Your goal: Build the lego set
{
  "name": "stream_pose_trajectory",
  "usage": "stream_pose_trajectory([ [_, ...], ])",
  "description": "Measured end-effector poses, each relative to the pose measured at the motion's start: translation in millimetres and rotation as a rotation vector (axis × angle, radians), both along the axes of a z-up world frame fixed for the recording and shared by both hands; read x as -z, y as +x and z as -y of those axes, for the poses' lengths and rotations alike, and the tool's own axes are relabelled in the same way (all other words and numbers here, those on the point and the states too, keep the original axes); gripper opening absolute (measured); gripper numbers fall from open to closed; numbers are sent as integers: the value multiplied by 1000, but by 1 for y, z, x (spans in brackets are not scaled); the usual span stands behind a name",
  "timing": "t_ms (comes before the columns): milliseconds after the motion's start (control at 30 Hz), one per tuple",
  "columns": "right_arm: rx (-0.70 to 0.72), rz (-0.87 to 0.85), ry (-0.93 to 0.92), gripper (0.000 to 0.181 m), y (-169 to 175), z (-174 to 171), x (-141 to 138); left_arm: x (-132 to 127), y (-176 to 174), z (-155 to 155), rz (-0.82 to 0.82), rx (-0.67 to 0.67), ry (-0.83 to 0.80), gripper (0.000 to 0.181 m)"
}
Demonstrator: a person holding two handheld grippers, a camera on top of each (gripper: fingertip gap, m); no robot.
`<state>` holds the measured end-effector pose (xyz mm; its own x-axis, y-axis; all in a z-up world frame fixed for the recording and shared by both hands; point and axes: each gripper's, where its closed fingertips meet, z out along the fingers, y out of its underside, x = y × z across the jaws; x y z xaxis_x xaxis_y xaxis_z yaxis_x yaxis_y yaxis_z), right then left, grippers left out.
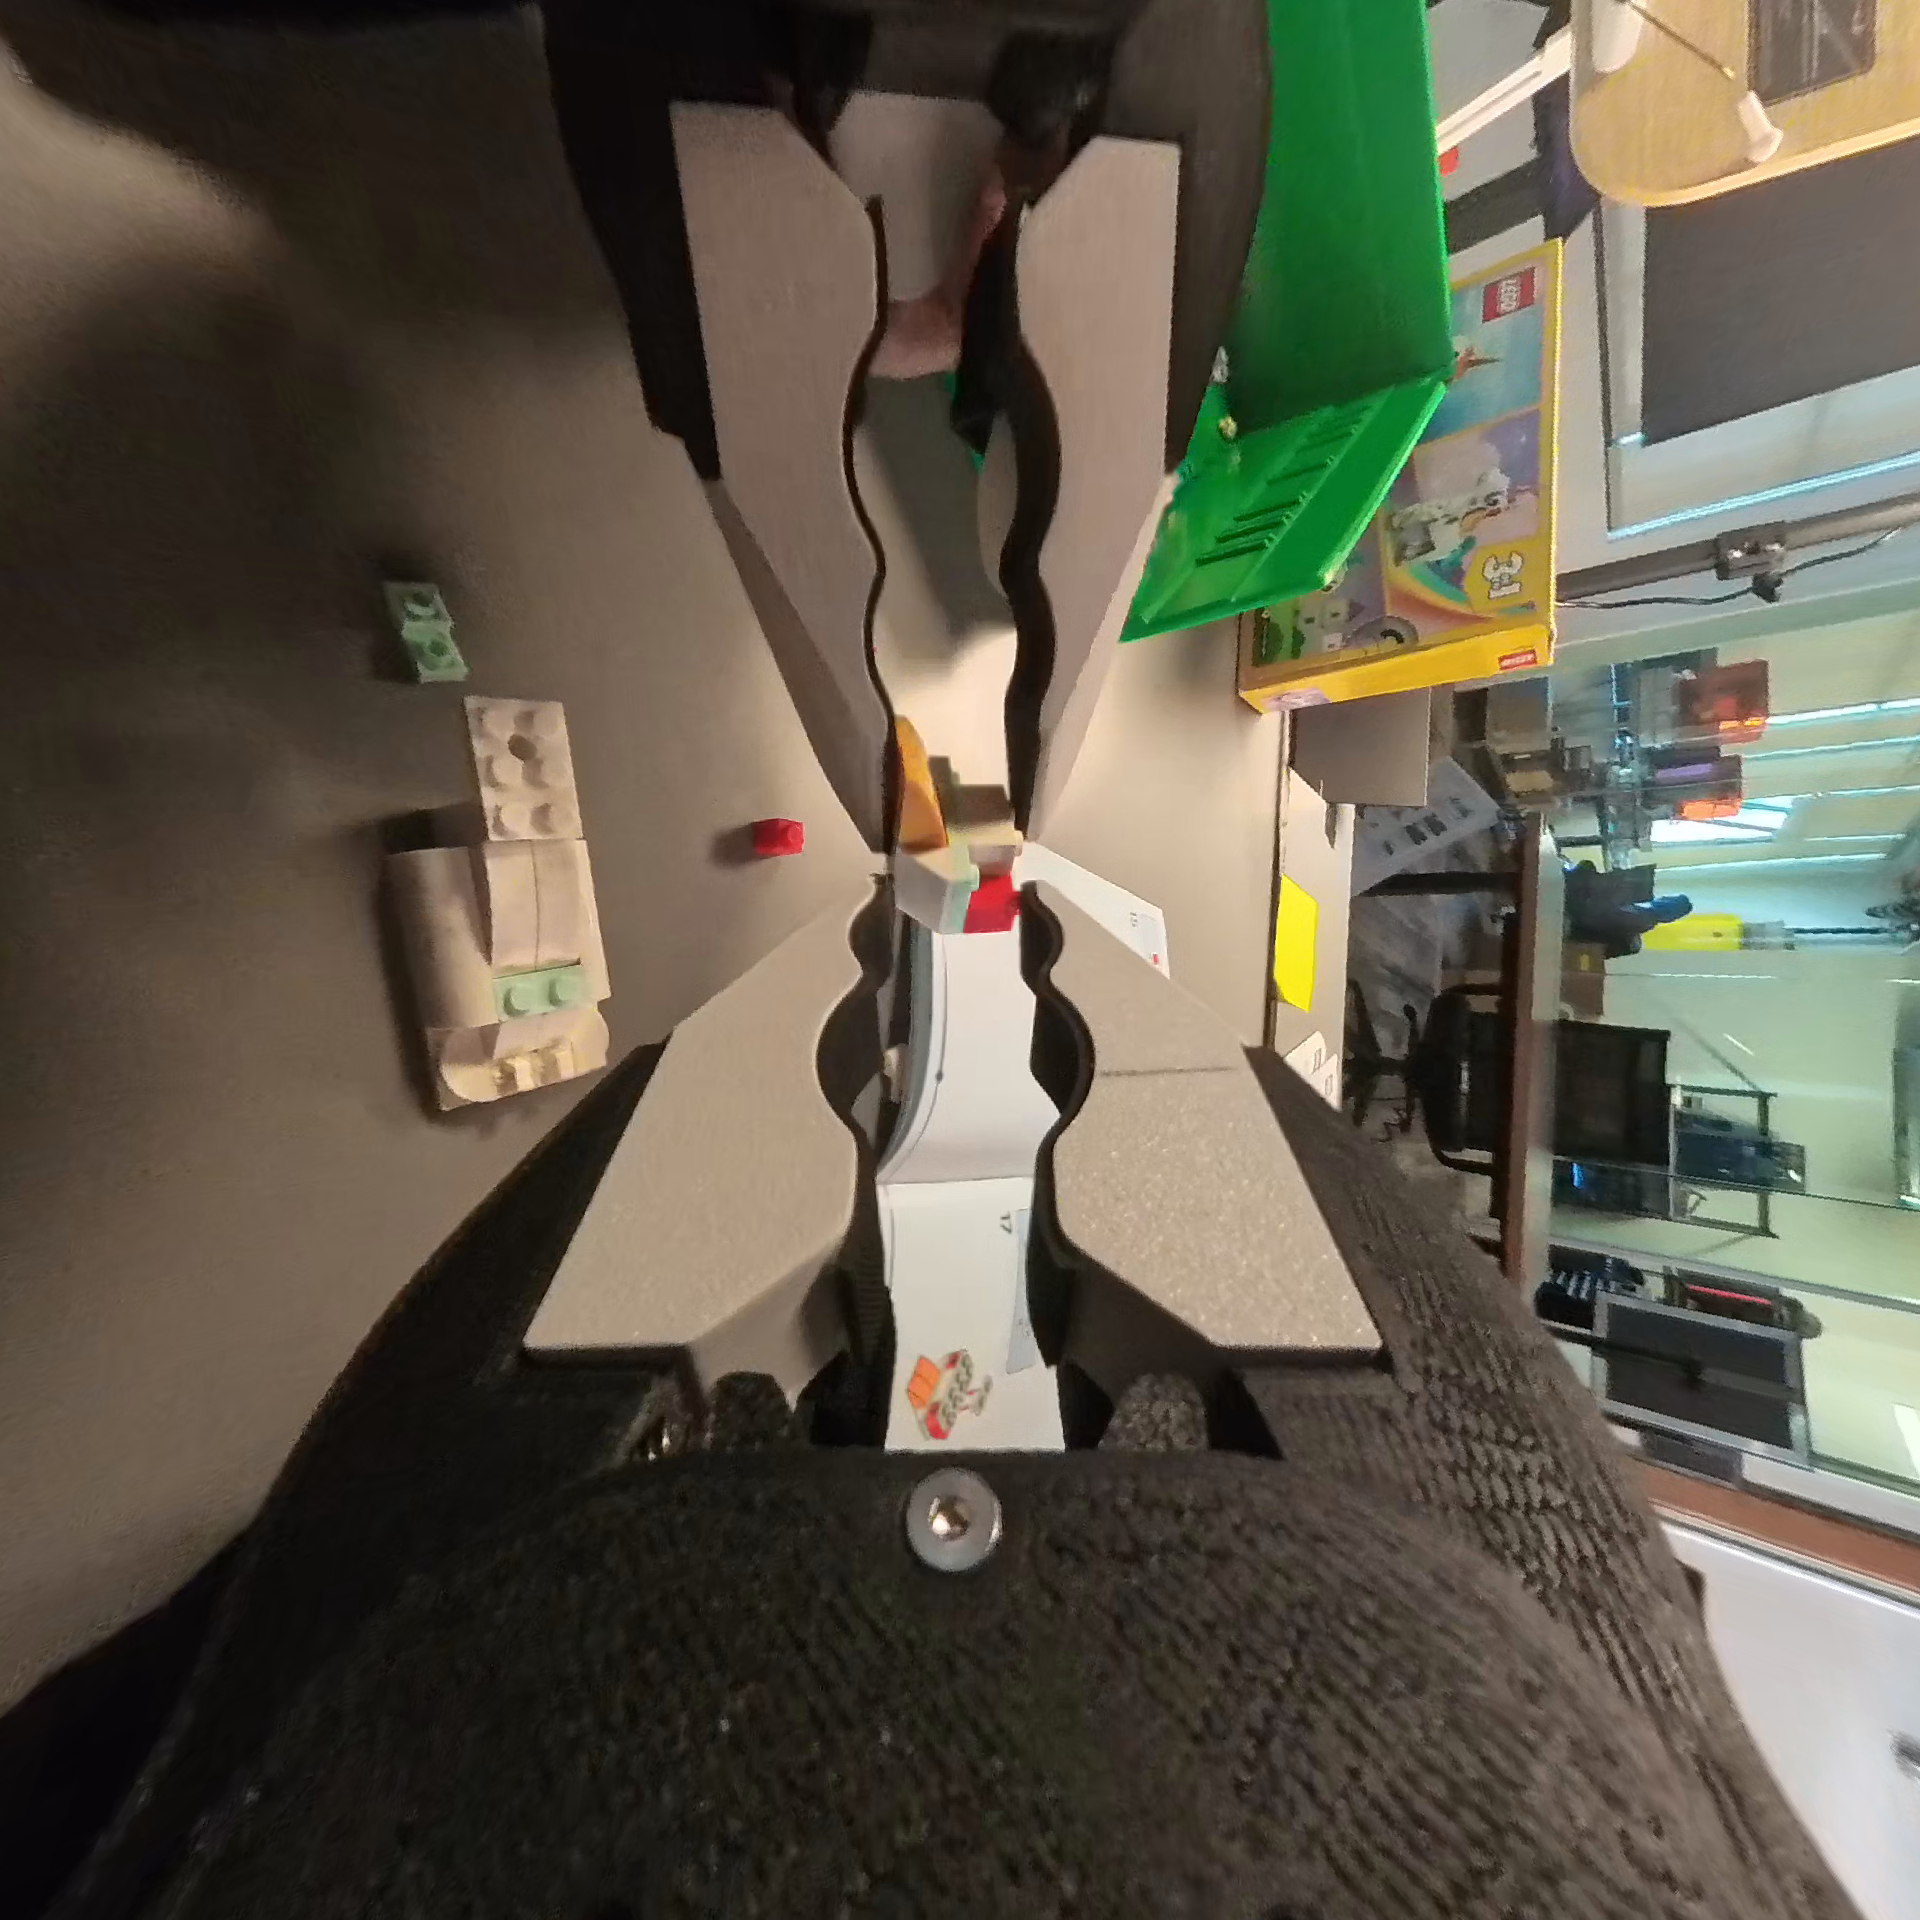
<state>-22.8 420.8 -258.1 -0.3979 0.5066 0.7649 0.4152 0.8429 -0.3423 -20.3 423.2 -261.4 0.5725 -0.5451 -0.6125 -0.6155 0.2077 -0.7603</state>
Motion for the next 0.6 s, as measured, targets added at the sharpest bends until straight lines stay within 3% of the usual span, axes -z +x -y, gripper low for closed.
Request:
stream_pose_trajectory([
  [167,16,-8,-15,23,0,-1,5,3,2,1,18,17,-34,24],
  [300,14,5,-26,40,-1,2,7,3,3,2,4,30,-33,24],
  [367,9,7,3,25,-2,1,7,1,7,6,4,58,-19,24],
  [500,4,-86,49,25,-5,-2,-2,-8,4,5,117,45,-45,26],
  [533,7,-138,90,25,-6,-5,-9,-12,3,4,193,40,-79,35],
  [600,23,-249,172,25,-8,-10,-25,-18,1,1,328,27,-170,71],
])
